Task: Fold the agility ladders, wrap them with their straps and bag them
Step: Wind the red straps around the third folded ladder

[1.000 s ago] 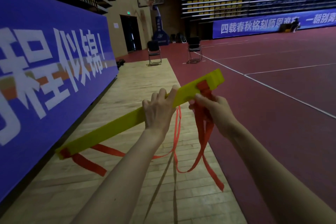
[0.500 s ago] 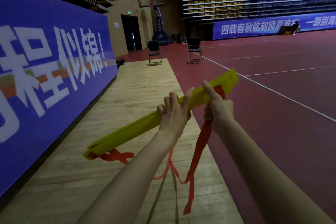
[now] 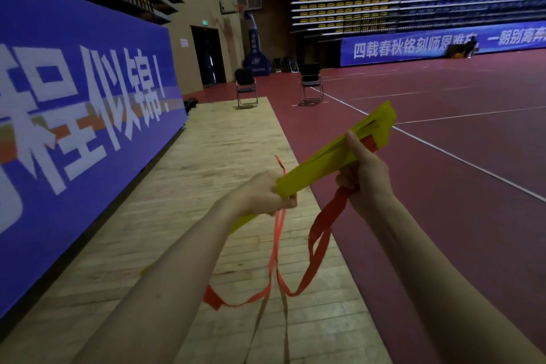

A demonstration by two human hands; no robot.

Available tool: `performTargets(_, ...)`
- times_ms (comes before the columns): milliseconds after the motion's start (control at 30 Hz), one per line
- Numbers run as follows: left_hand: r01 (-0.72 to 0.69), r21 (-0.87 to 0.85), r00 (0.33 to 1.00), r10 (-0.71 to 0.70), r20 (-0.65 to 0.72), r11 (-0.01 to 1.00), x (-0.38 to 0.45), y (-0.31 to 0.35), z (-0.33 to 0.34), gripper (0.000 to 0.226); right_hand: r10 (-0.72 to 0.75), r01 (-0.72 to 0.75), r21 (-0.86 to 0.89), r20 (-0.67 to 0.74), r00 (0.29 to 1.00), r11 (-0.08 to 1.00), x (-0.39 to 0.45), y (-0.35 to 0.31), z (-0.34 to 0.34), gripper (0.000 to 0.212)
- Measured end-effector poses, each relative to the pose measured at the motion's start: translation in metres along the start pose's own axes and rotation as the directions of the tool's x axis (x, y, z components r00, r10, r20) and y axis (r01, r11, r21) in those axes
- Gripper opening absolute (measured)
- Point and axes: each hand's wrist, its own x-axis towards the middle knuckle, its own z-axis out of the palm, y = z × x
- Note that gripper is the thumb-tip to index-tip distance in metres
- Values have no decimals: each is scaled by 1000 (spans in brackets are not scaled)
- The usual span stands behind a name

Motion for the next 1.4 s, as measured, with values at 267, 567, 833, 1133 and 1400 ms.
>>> performTargets(267, 183, 731, 839, 283, -464, 657, 1, -3, 14, 28, 12, -62, -351, -143, 990, 934, -2, 2, -9, 31)
performTargets(567, 156, 728, 893, 219, -393, 668, -6, -9, 7, 57, 140, -108, -270, 100, 985, 957, -6, -4, -31, 11)
performTargets(833, 128, 803, 907, 260, -333, 582, -15, 16, 19, 67, 112, -175, -232, -259, 959, 957, -8, 1, -20, 43)
performTargets(1133, 45, 804, 823, 434, -366, 593, -11, 17, 18, 55, -52, 102, 216, -222, 974, 971, -2, -6, -9, 30)
performTargets(1400, 24, 574, 956, 148, -252, 819, -14, 20, -4, 20, -8, 25, 104, -160, 987, 994, 7, -1, -39, 36)
